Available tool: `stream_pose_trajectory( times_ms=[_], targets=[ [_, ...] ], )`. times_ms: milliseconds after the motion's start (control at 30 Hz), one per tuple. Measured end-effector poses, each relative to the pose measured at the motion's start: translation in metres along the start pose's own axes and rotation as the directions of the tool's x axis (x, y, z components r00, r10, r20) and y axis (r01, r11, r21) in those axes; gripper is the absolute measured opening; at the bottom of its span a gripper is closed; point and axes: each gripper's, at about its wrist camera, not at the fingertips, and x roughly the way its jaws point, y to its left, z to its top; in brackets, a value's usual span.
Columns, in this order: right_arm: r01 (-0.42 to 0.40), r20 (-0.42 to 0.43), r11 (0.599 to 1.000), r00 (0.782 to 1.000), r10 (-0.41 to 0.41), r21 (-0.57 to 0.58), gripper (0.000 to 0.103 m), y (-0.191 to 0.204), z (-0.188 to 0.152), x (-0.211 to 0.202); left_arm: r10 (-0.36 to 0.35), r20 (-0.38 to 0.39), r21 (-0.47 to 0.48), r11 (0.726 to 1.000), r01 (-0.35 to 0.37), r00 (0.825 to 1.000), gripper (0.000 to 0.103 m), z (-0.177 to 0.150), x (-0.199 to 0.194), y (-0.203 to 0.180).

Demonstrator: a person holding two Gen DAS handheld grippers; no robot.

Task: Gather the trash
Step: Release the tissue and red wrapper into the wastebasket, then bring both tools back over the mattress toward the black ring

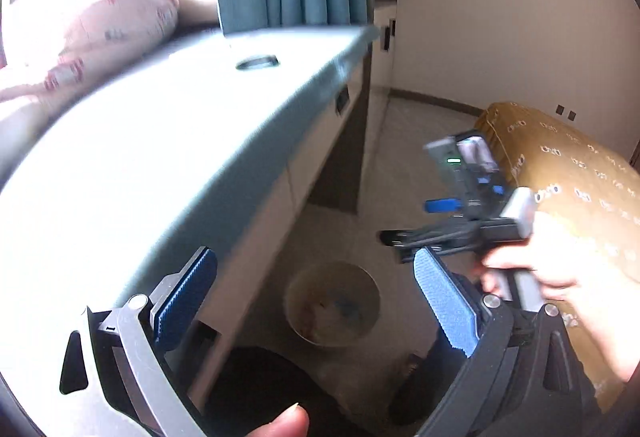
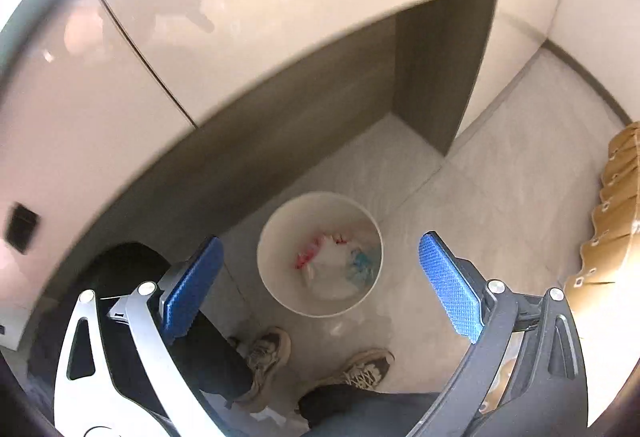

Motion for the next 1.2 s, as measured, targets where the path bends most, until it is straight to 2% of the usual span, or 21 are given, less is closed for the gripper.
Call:
stream_pose_trajectory(
  times_ms=[133, 300, 400, 533, 767, 1000, 1200],
  targets=[
    [-0.041, 0.111, 0.999, 0.993, 0.040, 0.008, 0.095, 0.008, 0.001, -0.056, 0.029, 0.018, -0.032, 0.999, -0.028, 0.999, 0.097, 0.021, -0.011, 0.018],
    [-0.079, 0.226, 0.996, 0.971, 0.084, -0.030, 0.096, 0.019, 0.015, -0.111, 0.043, 0.027, -0.076, 0.996, -0.041, 0.999, 0.097, 0.052, -0.022, 0.045],
    [-0.097, 0.275, 0.994, 0.955, 0.107, -0.053, 0.096, 0.027, 0.031, -0.135, 0.072, 0.018, -0.100, 0.993, -0.069, 0.997, 0.097, 0.064, -0.025, 0.058],
    [-0.113, 0.318, 0.988, 0.938, 0.140, -0.103, 0.096, 0.040, 0.053, -0.160, 0.068, 0.002, -0.118, 0.991, -0.068, 0.998, 0.097, 0.080, -0.021, 0.072],
    [-0.096, 0.333, 0.980, 0.931, 0.150, -0.172, 0.097, 0.065, 0.085, -0.162, 0.105, -0.020, -0.135, 0.985, -0.106, 0.994, 0.097, 0.102, -0.008, 0.103],
    [-0.084, 0.317, 0.973, 0.936, 0.152, -0.217, 0.098, 0.089, 0.126, -0.143, 0.145, -0.044, -0.168, 0.974, -0.150, 0.988, 0.097, 0.120, 0.015, 0.148],
    [-0.043, 0.306, 0.968, 0.944, 0.120, -0.248, 0.098, 0.111, 0.160, -0.120, 0.176, -0.068, -0.151, 0.971, -0.185, 0.982, 0.097, 0.132, 0.038, 0.176]
  ],
)
